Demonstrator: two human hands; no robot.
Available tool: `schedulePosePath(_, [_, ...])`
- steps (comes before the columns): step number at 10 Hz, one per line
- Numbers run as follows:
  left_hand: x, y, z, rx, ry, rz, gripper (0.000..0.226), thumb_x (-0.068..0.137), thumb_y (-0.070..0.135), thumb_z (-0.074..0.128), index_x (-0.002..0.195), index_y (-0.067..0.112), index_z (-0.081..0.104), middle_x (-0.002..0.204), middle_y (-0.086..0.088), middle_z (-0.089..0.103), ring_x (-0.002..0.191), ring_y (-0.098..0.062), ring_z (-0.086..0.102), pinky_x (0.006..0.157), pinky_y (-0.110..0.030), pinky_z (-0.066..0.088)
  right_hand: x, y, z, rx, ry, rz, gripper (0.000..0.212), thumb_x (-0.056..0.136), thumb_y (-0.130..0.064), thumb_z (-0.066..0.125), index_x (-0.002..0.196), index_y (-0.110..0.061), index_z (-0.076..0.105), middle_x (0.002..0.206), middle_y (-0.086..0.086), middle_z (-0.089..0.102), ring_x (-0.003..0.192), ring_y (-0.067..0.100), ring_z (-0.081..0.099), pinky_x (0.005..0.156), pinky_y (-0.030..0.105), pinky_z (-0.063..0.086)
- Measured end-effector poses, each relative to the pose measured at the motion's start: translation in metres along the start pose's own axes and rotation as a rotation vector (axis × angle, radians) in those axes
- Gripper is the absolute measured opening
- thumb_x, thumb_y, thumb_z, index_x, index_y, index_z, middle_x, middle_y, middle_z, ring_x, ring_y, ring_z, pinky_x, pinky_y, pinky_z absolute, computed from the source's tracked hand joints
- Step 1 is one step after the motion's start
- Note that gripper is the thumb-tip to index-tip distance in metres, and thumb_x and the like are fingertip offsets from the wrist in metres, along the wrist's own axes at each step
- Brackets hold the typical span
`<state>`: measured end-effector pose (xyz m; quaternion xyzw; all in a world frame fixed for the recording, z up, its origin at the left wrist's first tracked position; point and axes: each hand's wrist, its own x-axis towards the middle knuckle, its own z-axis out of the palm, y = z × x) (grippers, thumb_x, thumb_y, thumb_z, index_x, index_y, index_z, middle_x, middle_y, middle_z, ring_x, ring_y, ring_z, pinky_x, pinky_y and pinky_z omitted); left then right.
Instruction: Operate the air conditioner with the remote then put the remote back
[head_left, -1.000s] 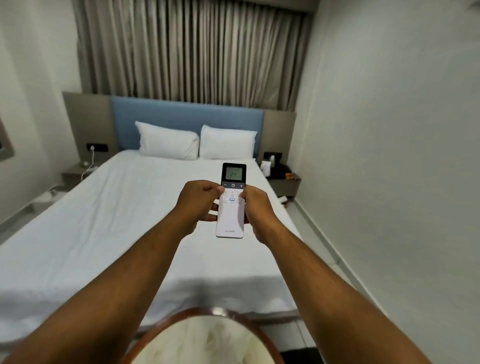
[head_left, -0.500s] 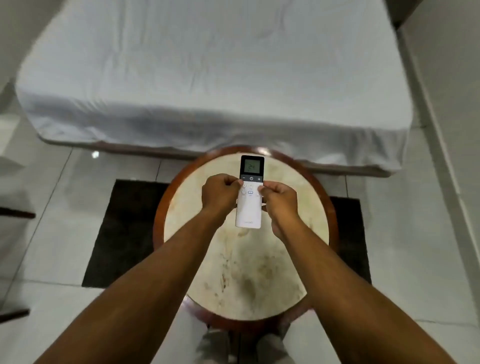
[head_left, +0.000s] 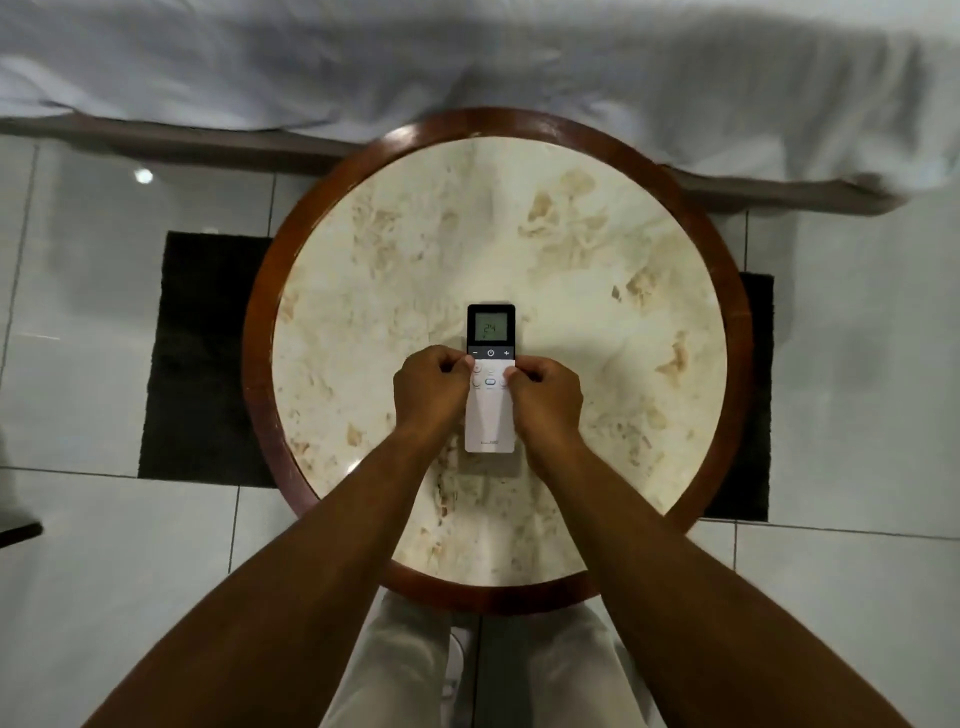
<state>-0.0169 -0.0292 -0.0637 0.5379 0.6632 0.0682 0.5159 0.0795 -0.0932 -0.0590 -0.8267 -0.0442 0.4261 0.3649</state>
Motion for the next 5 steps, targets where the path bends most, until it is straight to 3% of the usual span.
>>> schedulePosePath(1, [0.000, -0.010, 0.005, 0.022, 0.011, 0.012, 0.016, 0.089, 0.023, 0.059, 0.087, 0.013, 0.072, 0.088, -0.003, 0.073, 0.081, -0.021, 0.068, 0.079, -0.047, 0.056, 0.002, 0.007, 0.007, -0.081, 0.015, -0.049, 0.020, 0.091, -0.009, 0.060, 0.103, -0.009, 0.075, 0.100, 0.009, 0.076, 0.080, 0.019, 0.068, 0.068, 0.027, 0.053])
schedulePosePath(3, [0.002, -0.013, 0.007, 0.049, 0.033, 0.072, 0.015, 0.090, 0.022, 0.059, 0.087, 0.015, 0.072, 0.087, 0.000, 0.072, 0.079, -0.017, 0.066, 0.074, -0.037, 0.056, 0.004, 0.013, 0.014, -0.187, 0.057, -0.125, 0.022, 0.094, -0.010, 0.057, 0.105, -0.010, 0.076, 0.100, 0.008, 0.075, 0.083, 0.021, 0.068, 0.068, 0.026, 0.051])
schedulePosePath(4, [-0.003, -0.010, 0.005, 0.051, 0.017, 0.081, 0.014, 0.090, 0.024, 0.058, 0.089, 0.020, 0.071, 0.086, 0.004, 0.071, 0.078, -0.014, 0.064, 0.068, -0.028, 0.052, 0.003, 0.011, 0.012, -0.210, 0.051, -0.181, 0.022, 0.095, -0.012, 0.056, 0.099, -0.009, 0.077, 0.093, 0.009, 0.075, 0.075, 0.019, 0.066, 0.059, 0.022, 0.046])
schedulePosePath(5, [-0.015, -0.003, -0.011, 0.186, 0.033, 0.072, 0.016, 0.090, 0.036, 0.055, 0.090, 0.023, 0.064, 0.080, 0.009, 0.064, 0.080, -0.018, 0.063, 0.063, -0.025, 0.045, -0.003, -0.002, -0.002, -0.339, -0.007, -0.254, 0.028, 0.097, -0.022, 0.054, 0.081, -0.007, 0.071, 0.087, 0.014, 0.069, 0.073, 0.023, 0.062, 0.061, 0.030, 0.043])
